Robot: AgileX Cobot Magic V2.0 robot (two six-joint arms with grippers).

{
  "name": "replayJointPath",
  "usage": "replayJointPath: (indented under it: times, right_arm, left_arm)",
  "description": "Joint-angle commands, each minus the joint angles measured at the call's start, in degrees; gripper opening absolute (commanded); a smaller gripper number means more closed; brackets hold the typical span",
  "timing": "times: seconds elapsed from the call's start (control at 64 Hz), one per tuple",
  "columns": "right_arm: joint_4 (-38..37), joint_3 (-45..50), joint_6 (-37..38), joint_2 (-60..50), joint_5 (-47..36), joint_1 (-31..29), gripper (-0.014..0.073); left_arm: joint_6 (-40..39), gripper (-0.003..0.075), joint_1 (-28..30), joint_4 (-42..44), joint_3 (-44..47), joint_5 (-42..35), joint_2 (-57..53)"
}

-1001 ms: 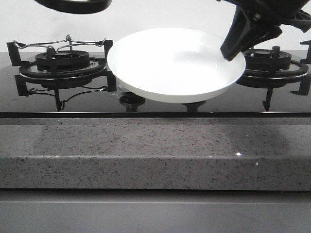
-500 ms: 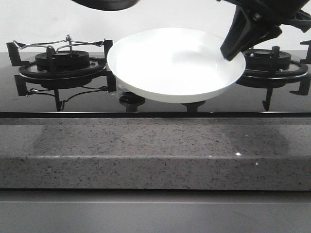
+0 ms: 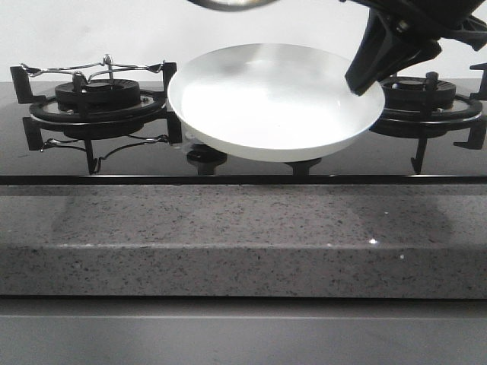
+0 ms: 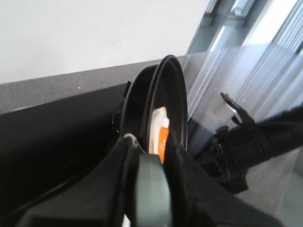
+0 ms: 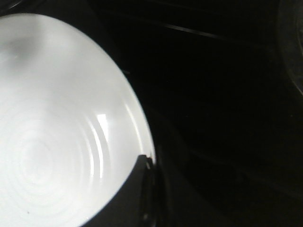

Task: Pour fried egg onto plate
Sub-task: 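Lift the pan with the left gripper and tip the egg onto the plate, then lower the empty pan back onto its burner with the left gripper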

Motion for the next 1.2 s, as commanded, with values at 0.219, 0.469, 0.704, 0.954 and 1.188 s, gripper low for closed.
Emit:
replayJointPath:
  times: [0.219,0.469,0.704,0.954,1.188]
  right_arm:
    - [1.8,-1.5,-0.5,-2.2,-2.5,-0.2,-0.0067]
    - [1.8,-1.5,-0.5,-2.2,-2.5,-0.2,-0.0067]
    - [1.8,-1.5,-0.5,-2.2,-2.5,-0.2,-0.0067]
    - [1.8,-1.5,-0.5,-2.2,-2.5,-0.2,-0.0067]
    - [1.8,-1.5,-0.5,-2.2,-2.5,-0.2,-0.0067]
  left_arm:
    - [16.0,-0.0020,-7.3,-2.5,-1.8,-7.1,-2.2]
    - [20.1,-0.0020,-8.3,-2.4,-1.8,-9.0,-2.2]
    - [21.1,-0.0020,-8.3,-2.4,-1.8,-9.7,-2.2]
    - [21.1,-0.0020,-8.3,-2.4,-1.8,-9.7,-2.2]
    - [20.5,-0.0020,-8.3,-2.4,-1.8,-9.8,-2.2]
